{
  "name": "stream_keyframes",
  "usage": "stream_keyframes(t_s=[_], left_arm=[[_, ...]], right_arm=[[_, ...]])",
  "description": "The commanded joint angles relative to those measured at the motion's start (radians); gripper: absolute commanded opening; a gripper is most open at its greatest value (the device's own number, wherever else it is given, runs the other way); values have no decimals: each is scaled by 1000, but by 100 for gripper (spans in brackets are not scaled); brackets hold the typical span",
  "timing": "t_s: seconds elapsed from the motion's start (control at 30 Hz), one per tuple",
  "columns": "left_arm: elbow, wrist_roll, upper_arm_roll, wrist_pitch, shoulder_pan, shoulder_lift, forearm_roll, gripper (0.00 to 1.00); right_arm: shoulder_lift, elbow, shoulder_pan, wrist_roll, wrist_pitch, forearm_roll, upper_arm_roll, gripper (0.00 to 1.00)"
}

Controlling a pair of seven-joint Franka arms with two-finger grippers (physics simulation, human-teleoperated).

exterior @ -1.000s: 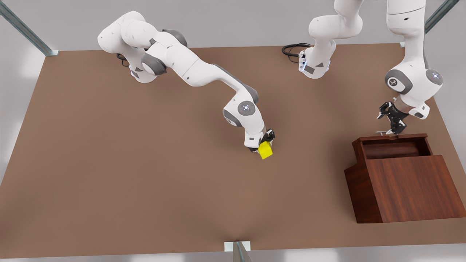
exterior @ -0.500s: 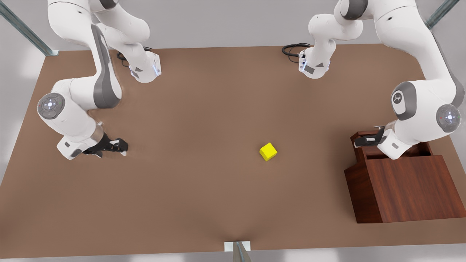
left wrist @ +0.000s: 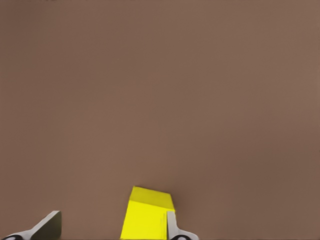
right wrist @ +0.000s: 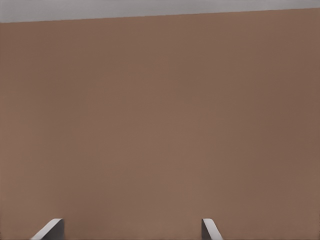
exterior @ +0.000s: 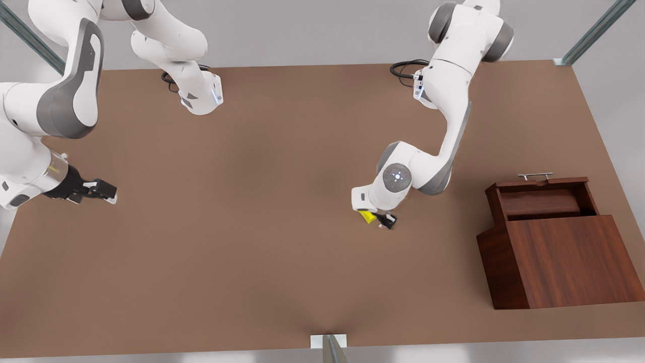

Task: Open the drawer with left arm, place the square in the middle with right arm, and place the square in the drawer with left arm

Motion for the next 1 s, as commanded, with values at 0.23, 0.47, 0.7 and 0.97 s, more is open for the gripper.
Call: stream_keyframes(t_s=[0.23, 0.47, 0.7, 0.97], left_arm=[[-214, 51, 0, 202, -25, -1, 23, 100], [-292, 69, 9, 262, -28, -18, 68, 100], [-292, 71, 18, 251, -28, -27, 95, 100], [-289, 67, 28, 265, -29, 11, 95, 100]], right_arm=[[1, 2, 0, -2, 6, 9, -2, 100], [3, 2, -6, -2, 7, 12, -3, 100], [8, 2, -8, -2, 9, 11, -3, 100], [8, 2, -9, 0, 23, 12, -3, 100]])
